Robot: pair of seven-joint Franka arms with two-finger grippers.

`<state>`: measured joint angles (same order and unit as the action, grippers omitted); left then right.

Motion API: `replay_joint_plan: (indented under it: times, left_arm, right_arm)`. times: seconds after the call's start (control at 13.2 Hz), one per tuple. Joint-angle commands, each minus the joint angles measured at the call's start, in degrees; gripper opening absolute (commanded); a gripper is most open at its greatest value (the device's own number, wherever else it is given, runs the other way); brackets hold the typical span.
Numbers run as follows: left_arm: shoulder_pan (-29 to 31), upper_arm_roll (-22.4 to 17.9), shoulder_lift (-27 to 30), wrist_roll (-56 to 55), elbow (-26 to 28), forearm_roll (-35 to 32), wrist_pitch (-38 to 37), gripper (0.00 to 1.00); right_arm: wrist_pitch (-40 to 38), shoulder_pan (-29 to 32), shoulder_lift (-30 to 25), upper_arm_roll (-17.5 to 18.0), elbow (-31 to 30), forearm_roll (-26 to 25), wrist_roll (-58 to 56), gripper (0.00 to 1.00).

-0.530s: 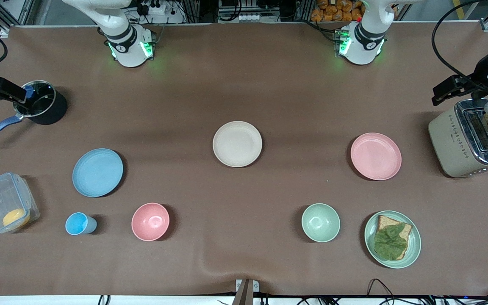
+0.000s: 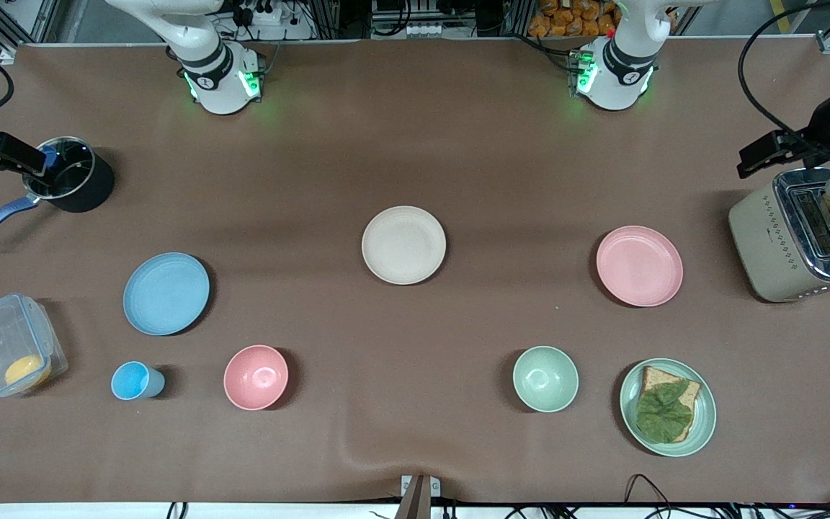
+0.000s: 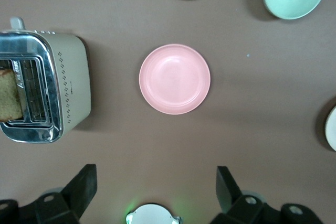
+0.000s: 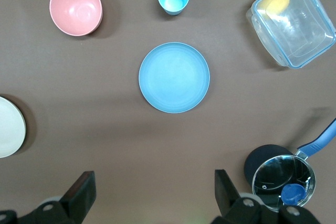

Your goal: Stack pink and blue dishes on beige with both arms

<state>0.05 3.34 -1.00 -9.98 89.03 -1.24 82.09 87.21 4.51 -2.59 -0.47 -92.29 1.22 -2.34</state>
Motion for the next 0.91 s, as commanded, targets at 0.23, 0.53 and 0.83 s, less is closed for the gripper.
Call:
replay_joint_plan:
  times: [0.23,0.53,0.83]
  left_arm:
    - [5.3,0.0,-1.3,2.6,17.4,0.4,18.5,1.0]
    - [7.7,0.1,-4.8,3.9,31.7,0.4,39.6,1.0]
    - [10.9,0.2,-15.2,6.9,32.2,0.4,46.9,1.0]
  right_arm:
    - [5.0,-0.6,1.7,-0.2,-5.2,0.6,0.0,1.0]
    - [8.4,0.0,7.9,-0.2,-6.5,-0.2,-0.1,1.0]
    - [15.4,1.8,15.6,-0.3,-6.6,-1.0,-3.2,1.0]
